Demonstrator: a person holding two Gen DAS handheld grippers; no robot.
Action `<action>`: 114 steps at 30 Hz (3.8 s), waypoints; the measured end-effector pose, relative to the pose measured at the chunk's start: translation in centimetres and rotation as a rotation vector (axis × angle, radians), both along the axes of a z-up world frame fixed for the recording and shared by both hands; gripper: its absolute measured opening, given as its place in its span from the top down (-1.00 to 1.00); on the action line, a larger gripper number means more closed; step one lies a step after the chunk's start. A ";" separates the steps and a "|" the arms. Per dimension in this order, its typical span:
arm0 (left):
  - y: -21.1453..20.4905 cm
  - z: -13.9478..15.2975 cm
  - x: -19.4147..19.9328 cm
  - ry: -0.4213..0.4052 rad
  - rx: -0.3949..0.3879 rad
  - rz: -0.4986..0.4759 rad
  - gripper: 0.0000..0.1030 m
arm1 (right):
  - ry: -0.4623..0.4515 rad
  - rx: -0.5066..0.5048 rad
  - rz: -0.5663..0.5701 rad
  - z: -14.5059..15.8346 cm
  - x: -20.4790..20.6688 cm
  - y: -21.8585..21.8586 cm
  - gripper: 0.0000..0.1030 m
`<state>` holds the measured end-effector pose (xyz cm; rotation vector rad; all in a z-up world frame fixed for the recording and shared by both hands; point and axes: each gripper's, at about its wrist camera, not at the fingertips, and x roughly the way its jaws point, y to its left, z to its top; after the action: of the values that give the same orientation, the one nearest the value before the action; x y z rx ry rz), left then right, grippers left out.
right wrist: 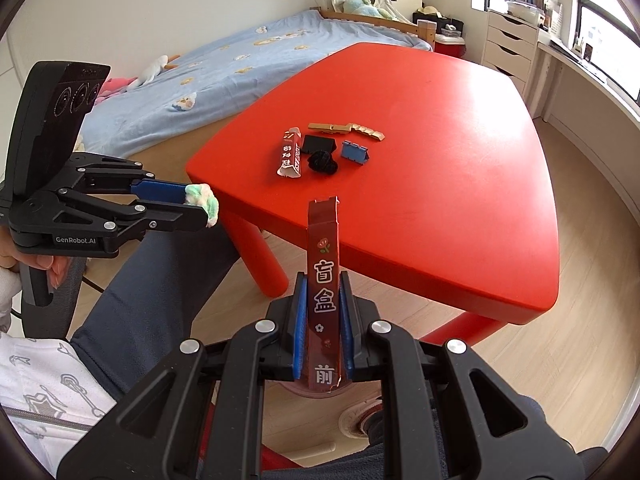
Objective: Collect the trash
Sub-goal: 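Carry both items over the wastebasket and open both tools to drop them, then move both tools back over the table toward the remaining items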
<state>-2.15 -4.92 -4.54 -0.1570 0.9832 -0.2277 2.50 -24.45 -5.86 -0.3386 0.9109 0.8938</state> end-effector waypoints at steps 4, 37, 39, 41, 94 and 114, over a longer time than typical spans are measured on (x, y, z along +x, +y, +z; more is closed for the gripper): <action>-0.5 -0.5 -0.5 0.011 -0.006 -0.009 0.41 | 0.018 0.005 -0.007 -0.6 -0.7 -0.2 0.72; 0.5 -0.1 -0.5 -0.012 0.000 0.076 -0.85 | 0.021 0.031 -0.038 -0.4 -0.3 -0.9 -0.89; 0.6 -0.1 -0.5 -0.010 -0.001 0.079 -0.85 | 0.024 0.034 -0.039 -0.4 -0.2 -0.9 -0.91; 0.6 -0.1 -0.5 -0.012 0.001 0.082 -0.85 | 0.024 0.038 -0.041 -0.4 -0.2 -1.0 -0.91; 8.5 -0.4 9.2 0.124 -0.081 0.351 -0.85 | -0.118 -0.013 0.163 3.3 10.4 6.3 -0.92; 9.3 -5.5 13.7 0.291 -0.115 0.485 -0.84 | -0.059 -0.103 0.314 -1.9 15.9 11.1 -0.83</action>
<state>11.54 4.39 -10.07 -0.5374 1.1882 0.1895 18.41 -13.31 -7.75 -0.6057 0.8647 1.1199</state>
